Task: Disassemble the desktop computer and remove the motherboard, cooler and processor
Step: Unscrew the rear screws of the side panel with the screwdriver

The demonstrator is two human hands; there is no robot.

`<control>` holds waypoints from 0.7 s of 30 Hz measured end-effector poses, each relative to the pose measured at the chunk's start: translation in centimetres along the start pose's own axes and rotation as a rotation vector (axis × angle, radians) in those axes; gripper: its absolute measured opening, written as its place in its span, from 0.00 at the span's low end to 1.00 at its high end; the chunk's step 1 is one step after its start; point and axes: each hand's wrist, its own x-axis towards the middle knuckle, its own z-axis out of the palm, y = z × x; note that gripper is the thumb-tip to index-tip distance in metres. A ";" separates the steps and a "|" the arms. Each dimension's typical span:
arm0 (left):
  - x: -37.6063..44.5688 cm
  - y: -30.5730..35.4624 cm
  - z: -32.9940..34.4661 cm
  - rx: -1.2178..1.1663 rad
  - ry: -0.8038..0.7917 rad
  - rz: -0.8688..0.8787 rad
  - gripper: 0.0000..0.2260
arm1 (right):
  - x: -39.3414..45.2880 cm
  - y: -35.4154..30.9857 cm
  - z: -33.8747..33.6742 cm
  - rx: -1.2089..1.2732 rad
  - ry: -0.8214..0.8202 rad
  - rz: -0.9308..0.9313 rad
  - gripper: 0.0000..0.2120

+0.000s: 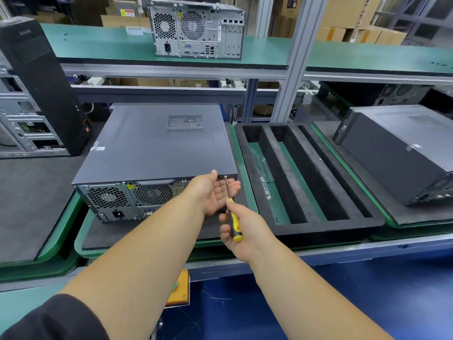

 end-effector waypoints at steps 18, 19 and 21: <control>0.1 -0.1 0.0 -0.019 0.001 0.002 0.24 | -0.1 -0.1 -0.2 0.044 -0.022 0.023 0.09; 0.1 -0.1 0.1 -0.017 0.003 0.000 0.24 | -0.1 -0.1 -0.2 0.059 -0.037 0.031 0.10; 0.0 -0.1 0.0 -0.018 0.005 -0.002 0.24 | -0.1 -0.2 -0.1 0.089 -0.062 0.055 0.13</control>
